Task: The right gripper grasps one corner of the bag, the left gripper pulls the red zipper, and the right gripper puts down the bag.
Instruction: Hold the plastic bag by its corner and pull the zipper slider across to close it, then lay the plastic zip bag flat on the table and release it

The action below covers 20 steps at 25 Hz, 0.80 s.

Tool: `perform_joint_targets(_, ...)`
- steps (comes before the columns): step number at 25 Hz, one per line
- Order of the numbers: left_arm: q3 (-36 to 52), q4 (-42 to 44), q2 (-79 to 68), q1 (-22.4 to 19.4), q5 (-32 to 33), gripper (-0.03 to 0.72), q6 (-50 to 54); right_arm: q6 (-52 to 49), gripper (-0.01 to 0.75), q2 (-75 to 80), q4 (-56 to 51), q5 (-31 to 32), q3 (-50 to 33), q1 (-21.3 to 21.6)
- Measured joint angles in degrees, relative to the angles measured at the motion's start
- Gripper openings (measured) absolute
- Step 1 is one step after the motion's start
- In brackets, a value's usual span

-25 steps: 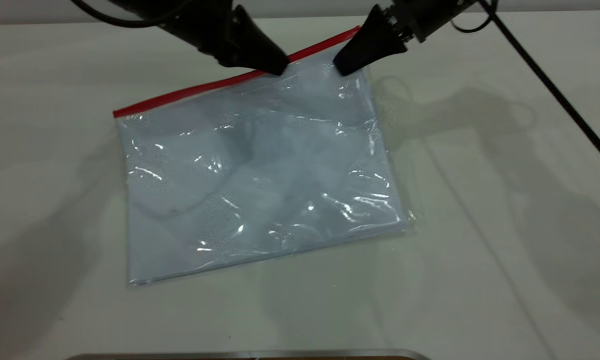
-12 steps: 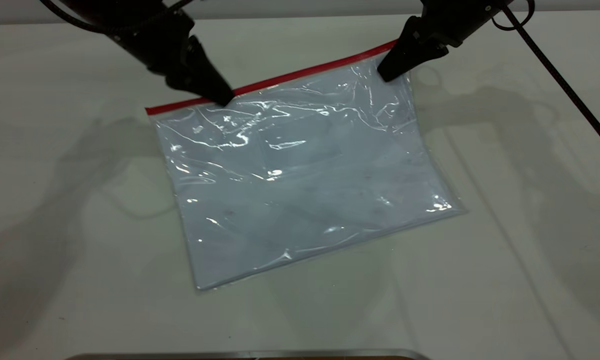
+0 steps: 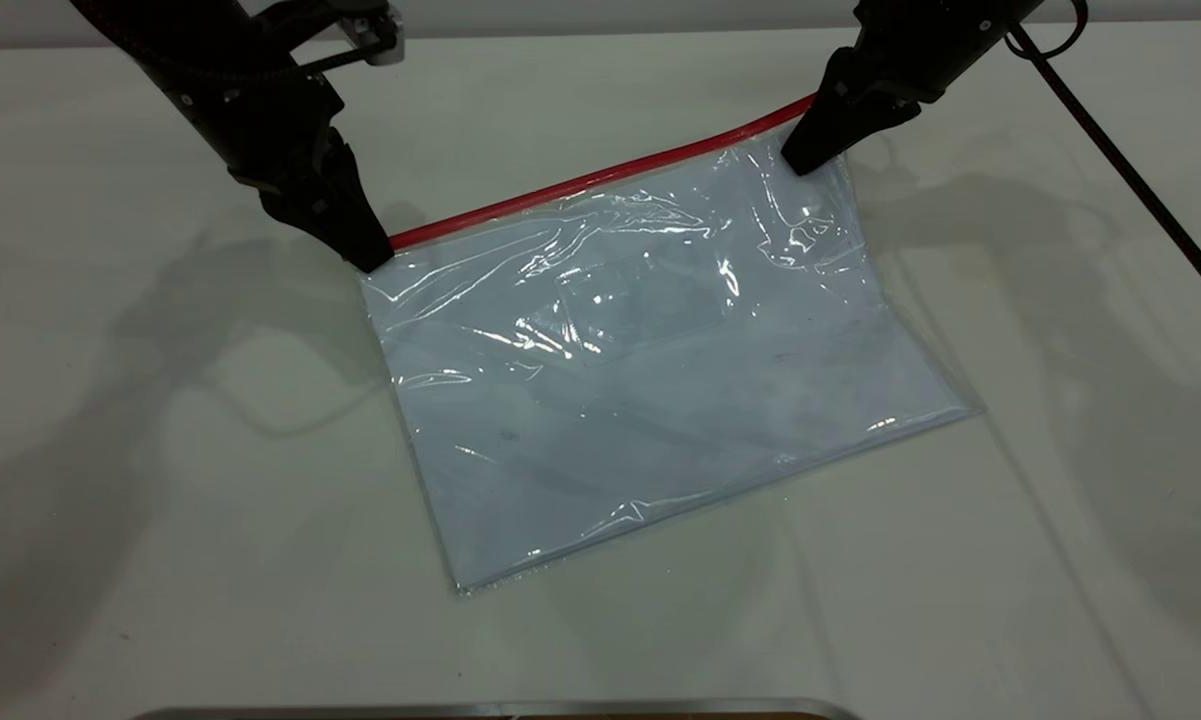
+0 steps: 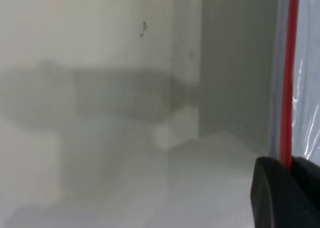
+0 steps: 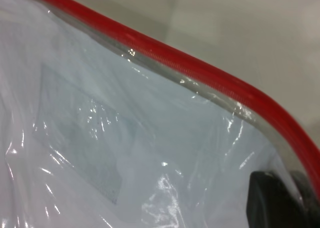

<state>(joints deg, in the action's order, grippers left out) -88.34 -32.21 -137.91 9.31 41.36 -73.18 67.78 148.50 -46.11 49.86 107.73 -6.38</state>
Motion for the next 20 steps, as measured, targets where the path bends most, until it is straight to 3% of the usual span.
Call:
perform_joint_targets(4, 0.0, 1.1, 0.0, 0.1, 0.2, 0.055, 1.0, -0.2, 0.074, 0.0, -0.1, 0.0, 0.0, -0.1)
perform_joint_targets(8, 0.0, 2.5, 0.0, 0.1, 0.6, 0.104, 1.3, -0.5, 0.196, 0.0, 0.4, -1.1, 0.0, 0.0)
perform_joint_targets(10, 0.0, 3.6, 0.0, -0.1, 0.9, 0.166, 1.7, -1.3, 0.302, 0.0, 0.9, -2.3, 0.0, 0.2)
perform_joint_targets(15, -2.1, 3.6, 0.9, -0.1, 0.9, 0.403, 8.4, -4.4, 0.582, -0.1, 2.8, -5.0, 0.2, 0.5)
perform_joint_targets(17, -4.2, 4.8, 2.4, -0.1, 0.9, 0.483, 13.1, -7.2, 0.637, -0.7, 5.1, -5.7, 1.0, 0.5)
perform_joint_targets(20, -7.2, 9.7, 6.0, -0.1, 2.6, 0.573, 21.9, -13.2, 0.651, -4.0, 10.3, -5.6, 2.6, 0.5)
